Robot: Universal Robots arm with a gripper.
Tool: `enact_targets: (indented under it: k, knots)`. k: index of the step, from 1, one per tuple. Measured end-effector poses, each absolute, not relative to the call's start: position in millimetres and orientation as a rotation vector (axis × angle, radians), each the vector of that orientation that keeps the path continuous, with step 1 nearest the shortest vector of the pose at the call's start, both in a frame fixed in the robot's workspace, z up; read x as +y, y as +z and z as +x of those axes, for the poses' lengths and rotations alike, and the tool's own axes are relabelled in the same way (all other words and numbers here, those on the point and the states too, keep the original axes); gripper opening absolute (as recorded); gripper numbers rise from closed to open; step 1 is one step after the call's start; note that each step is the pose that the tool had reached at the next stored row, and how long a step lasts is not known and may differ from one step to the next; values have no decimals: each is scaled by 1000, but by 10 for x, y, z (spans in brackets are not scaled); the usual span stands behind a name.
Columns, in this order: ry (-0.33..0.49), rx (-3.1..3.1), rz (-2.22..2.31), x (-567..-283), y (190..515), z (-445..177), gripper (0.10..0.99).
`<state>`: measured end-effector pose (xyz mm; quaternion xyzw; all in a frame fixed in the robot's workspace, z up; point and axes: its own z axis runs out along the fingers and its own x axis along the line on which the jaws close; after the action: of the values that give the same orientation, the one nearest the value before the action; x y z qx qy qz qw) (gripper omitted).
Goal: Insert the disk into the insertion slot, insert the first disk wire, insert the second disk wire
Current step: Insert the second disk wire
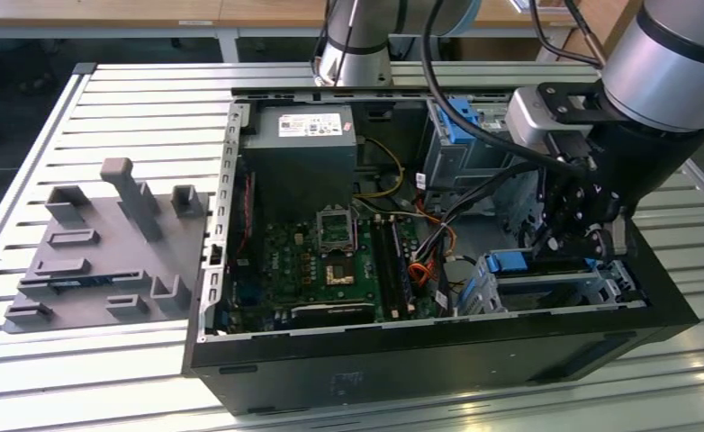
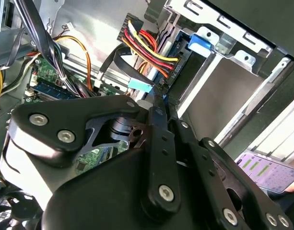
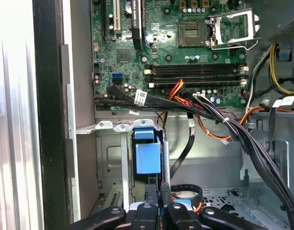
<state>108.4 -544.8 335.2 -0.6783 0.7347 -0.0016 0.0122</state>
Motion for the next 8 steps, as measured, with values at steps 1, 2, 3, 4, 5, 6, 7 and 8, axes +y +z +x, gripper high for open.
enact_targets:
  k: [1, 2, 3, 4, 5, 6, 7, 8]
  knots:
    - [-4, 2302, -2101, -5448, 3350, 1084, 149]
    - [-3, 2309, -2092, -5449, 3349, 1085, 149]
    - [0, 2311, -2087, -5450, 3346, 1085, 149]
    - [4, 2309, -2085, -5451, 3343, 1086, 149]
    - [8, 2308, -2083, -5452, 3341, 1087, 149]
    - [11, 2306, -2082, -5454, 3337, 1090, 149]
    - [14, 2305, -2081, -5457, 3335, 1091, 149]
    - [16, 2305, -2080, -5461, 3333, 1092, 149]
